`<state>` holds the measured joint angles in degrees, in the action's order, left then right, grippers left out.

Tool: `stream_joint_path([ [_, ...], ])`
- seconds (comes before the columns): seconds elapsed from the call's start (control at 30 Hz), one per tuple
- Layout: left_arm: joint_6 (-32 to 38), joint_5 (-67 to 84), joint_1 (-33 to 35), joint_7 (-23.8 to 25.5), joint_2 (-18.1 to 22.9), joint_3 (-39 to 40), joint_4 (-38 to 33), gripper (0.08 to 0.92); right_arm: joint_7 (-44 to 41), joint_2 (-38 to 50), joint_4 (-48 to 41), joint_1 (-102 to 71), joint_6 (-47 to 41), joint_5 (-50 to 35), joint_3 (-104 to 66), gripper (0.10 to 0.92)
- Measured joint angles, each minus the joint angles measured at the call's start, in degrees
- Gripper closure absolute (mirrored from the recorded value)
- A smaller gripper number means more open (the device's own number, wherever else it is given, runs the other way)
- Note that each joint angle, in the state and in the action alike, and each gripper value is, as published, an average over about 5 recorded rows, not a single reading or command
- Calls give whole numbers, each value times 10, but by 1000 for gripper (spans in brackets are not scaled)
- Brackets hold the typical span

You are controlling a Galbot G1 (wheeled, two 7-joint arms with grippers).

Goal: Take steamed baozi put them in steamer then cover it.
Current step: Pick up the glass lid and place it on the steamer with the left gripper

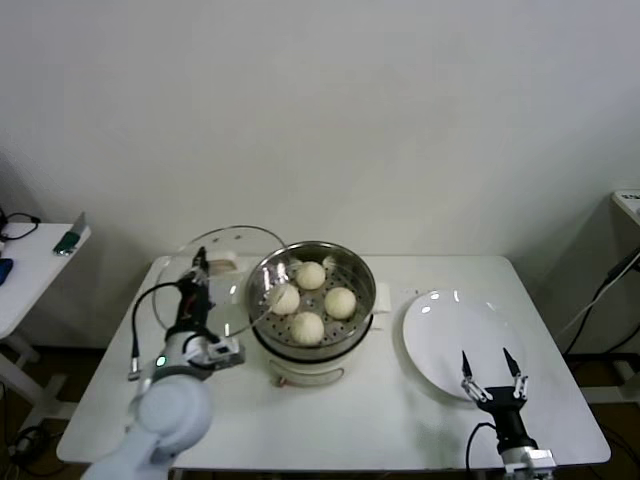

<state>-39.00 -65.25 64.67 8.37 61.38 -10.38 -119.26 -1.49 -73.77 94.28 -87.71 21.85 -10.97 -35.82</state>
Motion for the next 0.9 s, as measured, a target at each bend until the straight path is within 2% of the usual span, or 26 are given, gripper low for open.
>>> stream_joint_path([
  [0.2,-25,-46,-43,26,39,67,13,858,6,-5,-7,11,-4,7,5,203],
  [0.47,-32,-88,-85,38,96,129,57,858,9,-5,-13,17,-5,9,4,203],
  [0.9,-32,-135,-103,37,166,162,137,858,14,-4,-16,18,2,8,-7,203],
])
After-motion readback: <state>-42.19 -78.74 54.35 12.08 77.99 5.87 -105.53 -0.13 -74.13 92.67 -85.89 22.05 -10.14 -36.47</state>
